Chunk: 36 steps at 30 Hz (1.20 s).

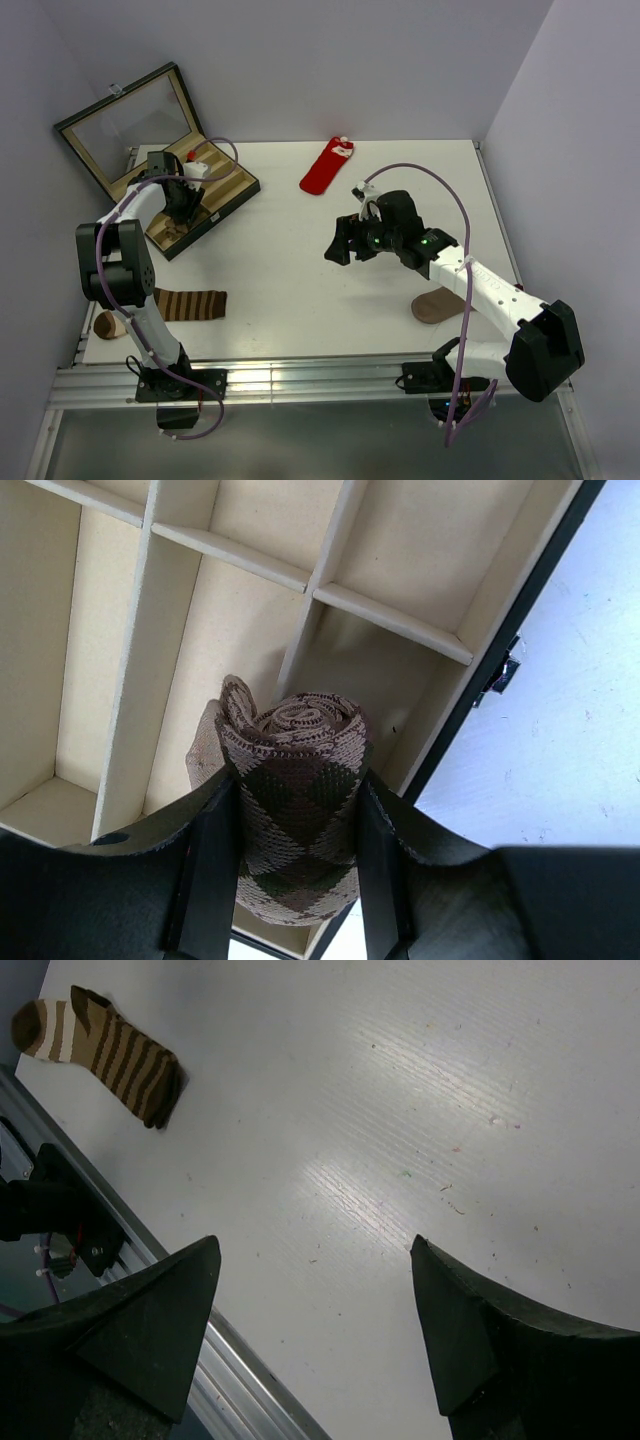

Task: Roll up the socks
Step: Place the sock in the storage box.

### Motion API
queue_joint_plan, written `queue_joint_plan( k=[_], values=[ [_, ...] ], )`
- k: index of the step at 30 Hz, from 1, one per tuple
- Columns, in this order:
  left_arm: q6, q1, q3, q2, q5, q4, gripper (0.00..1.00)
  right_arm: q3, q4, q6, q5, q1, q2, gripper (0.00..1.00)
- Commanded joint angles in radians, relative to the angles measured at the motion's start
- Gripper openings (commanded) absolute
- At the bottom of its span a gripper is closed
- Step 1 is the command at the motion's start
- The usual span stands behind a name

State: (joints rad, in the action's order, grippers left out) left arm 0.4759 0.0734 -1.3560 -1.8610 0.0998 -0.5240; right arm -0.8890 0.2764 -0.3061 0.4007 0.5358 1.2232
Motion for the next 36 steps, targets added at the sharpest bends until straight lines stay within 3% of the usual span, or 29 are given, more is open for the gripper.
queue_joint_plan(
  k=[1, 36],
  values=[
    [-0.04, -0.014, 0.031, 0.008, 0.109, -0.051, 0.0, 0.016, -0.049, 0.001, -0.007, -0.007, -0.017, 0.84],
    [-0.028, -0.018, 0.037, -0.001, 0.055, -0.039, 0.0, 0.025, -0.04, 0.009, -0.016, -0.007, -0.027, 0.84]
  ],
)
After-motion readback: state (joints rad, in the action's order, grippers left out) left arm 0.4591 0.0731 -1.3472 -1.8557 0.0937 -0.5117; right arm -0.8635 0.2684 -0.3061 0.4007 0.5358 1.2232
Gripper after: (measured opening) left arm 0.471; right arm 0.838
